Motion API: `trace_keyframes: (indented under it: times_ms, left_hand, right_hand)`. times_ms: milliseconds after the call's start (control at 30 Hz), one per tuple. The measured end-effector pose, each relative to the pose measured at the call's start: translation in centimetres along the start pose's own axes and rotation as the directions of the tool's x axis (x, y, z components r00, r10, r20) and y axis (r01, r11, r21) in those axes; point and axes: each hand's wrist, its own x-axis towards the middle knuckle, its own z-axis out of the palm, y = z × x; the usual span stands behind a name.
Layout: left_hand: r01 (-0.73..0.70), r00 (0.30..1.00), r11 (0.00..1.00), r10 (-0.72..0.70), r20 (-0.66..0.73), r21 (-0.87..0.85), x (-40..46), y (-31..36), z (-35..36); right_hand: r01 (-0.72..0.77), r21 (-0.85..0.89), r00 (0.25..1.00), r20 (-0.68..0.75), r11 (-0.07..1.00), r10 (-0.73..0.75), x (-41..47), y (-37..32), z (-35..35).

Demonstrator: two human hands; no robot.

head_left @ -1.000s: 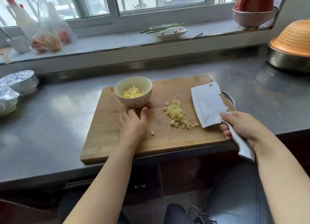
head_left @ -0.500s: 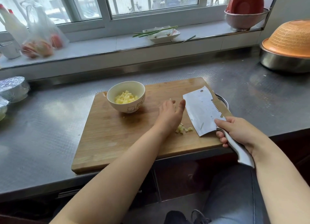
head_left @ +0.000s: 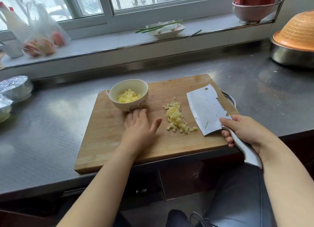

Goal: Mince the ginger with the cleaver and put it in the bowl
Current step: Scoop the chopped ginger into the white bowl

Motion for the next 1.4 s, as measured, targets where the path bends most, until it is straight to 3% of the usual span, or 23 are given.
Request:
trace_keyframes:
  times_ms: [333, 600, 767, 1000, 1267, 1333, 1400]
  left_hand:
    - [-0.157, 0.978, 0.988, 0.155, 0.138, 0.005, 1.7, -1.8, -0.8]
    - [-0.123, 0.992, 0.973, 0.118, 0.036, 0.197, 1.0, -1.7, -0.6]
    - [-0.118, 0.992, 0.99, 0.115, 0.044, 0.076, 1.4, -3.8, -0.6]
    - [-0.189, 0.973, 0.982, 0.185, 0.141, 0.019, 2.1, -1.6, 0.0]
    - [-0.33, 0.92, 0.883, 0.38, 0.095, -0.332, 5.0, 4.3, 1.0]
    - [-0.325, 0.931, 0.888, 0.36, 0.054, -0.325, 6.4, 4.9, 0.7]
    - [-0.311, 0.932, 0.91, 0.349, 0.099, -0.275, 7.9, 5.1, 0.3]
  right_hand:
    - [-0.009, 0.001, 1.0, 0.019, 1.0, 0.009, -0.3, -0.3, 0.0]
    - [-0.014, -0.015, 0.999, 0.032, 1.0, 0.015, -0.2, -0.1, -0.2]
    - [-0.014, -0.019, 0.999, 0.038, 1.0, 0.015, -0.1, -0.1, -0.2]
    - [-0.013, -0.009, 0.999, 0.034, 1.0, 0.013, -0.2, -0.2, 0.1]
    - [-0.008, -0.017, 0.999, 0.037, 1.0, 0.009, -0.1, -0.1, 0.5]
    - [-0.006, -0.018, 0.999, 0.037, 1.0, 0.007, -0.1, -0.1, 0.5]
    - [-0.008, -0.018, 0.999, 0.035, 1.0, 0.009, 0.0, 0.0, 0.5]
